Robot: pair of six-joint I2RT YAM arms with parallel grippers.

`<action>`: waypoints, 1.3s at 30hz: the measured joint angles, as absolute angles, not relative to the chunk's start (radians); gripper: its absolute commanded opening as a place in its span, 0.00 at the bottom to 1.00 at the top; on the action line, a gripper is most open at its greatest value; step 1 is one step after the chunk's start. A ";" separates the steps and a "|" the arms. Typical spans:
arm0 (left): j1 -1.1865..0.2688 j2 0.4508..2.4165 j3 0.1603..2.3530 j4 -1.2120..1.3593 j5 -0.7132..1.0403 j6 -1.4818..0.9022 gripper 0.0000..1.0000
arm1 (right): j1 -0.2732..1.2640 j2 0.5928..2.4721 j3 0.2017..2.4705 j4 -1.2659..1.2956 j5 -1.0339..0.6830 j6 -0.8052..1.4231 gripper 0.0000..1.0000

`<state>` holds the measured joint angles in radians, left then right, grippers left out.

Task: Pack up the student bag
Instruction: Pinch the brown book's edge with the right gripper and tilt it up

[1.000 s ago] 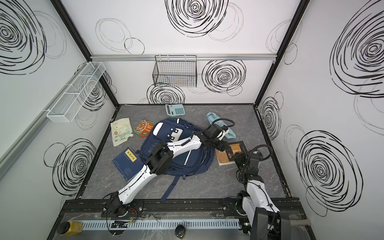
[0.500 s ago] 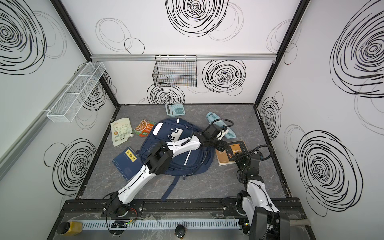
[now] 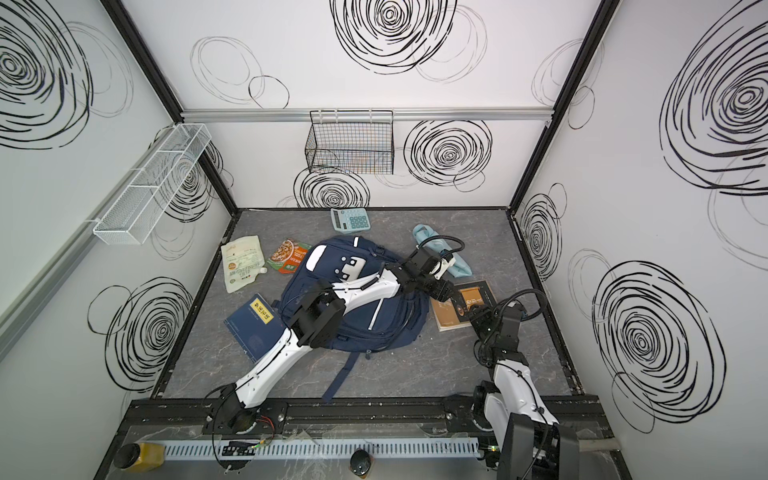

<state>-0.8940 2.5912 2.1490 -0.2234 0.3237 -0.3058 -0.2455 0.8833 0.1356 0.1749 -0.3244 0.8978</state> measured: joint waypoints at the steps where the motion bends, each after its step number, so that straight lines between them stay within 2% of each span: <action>1: -0.893 2.591 2.147 -0.220 0.328 -0.308 0.67 | -0.248 0.883 0.134 0.185 -0.327 0.899 0.68; 13: -0.884 2.580 2.103 -0.175 0.360 -0.324 0.67 | -0.281 0.902 0.125 0.271 -0.399 0.906 0.66; 17: -0.882 2.580 2.101 -0.170 0.368 -0.327 0.67 | -0.296 0.907 0.118 0.274 -0.412 0.906 0.55; 21: -0.880 2.580 2.101 -0.168 0.376 -0.331 0.66 | -0.306 0.912 0.117 0.273 -0.414 0.900 0.38; 28: -0.874 2.574 2.095 -0.161 0.403 -0.340 0.66 | -0.310 0.900 0.119 0.238 -0.416 0.875 0.00; 39: -0.867 2.461 2.065 -0.274 0.458 -0.371 0.68 | -0.311 0.813 0.166 0.141 -0.431 0.804 0.00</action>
<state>-0.8673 2.4615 2.0651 -0.2741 0.4583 -0.3710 -0.3107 0.8131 0.1658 0.1410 -0.4313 0.8043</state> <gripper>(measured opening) 0.671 0.104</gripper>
